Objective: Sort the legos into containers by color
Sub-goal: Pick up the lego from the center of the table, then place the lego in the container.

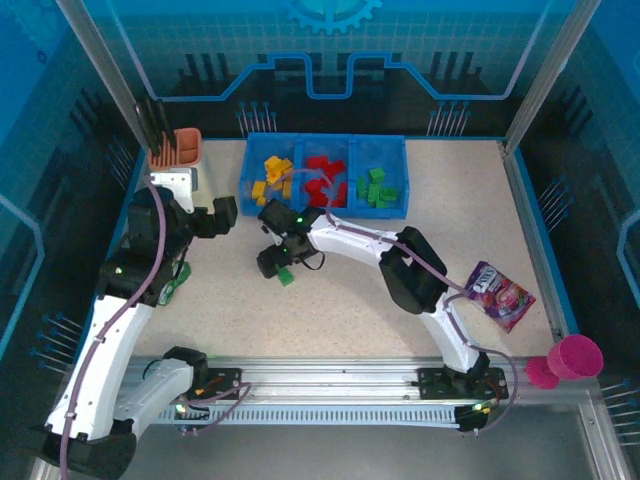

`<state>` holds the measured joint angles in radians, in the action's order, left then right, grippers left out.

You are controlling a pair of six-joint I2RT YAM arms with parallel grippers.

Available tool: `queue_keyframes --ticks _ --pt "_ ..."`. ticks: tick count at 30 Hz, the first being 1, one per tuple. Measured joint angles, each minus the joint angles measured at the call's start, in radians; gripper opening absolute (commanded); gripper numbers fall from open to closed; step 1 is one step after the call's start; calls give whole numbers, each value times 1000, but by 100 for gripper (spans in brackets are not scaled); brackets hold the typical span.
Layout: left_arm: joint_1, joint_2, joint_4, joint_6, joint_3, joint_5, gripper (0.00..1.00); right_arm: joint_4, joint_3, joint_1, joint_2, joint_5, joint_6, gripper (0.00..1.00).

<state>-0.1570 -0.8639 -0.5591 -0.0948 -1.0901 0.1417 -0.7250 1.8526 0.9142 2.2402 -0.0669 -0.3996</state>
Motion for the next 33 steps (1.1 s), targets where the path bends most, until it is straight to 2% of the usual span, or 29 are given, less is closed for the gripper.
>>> queue_keyframes --ticks 8,9,11,14,18,22,27,29,33 --pt "0 11 19 1 22 0 99 -79 48 42 81 -53 43 71" --pt "0 12 19 1 24 1 99 -85 50 45 90 -68 50 66" --pt "0 16 18 1 27 1 99 -102 65 47 96 -93 64 45" --pt "0 21 19 5 28 3 99 -120 77 47 102 -120 77 30" --pt "0 23 19 18 33 5 99 -115 59 39 90 -140 95 23" --pt "0 23 19 20 33 12 99 -101 -98 -10 -10 -154 141 21" --pt "0 8 22 20 33 11 99 -155 -240 -211 -169 -196 239 22" --pt "0 -1 24 20 33 11 99 -156 -243 -312 -233 -217 277 22" --pt "0 -21 24 20 33 12 99 -154 -180 -422 -299 -246 338 22"
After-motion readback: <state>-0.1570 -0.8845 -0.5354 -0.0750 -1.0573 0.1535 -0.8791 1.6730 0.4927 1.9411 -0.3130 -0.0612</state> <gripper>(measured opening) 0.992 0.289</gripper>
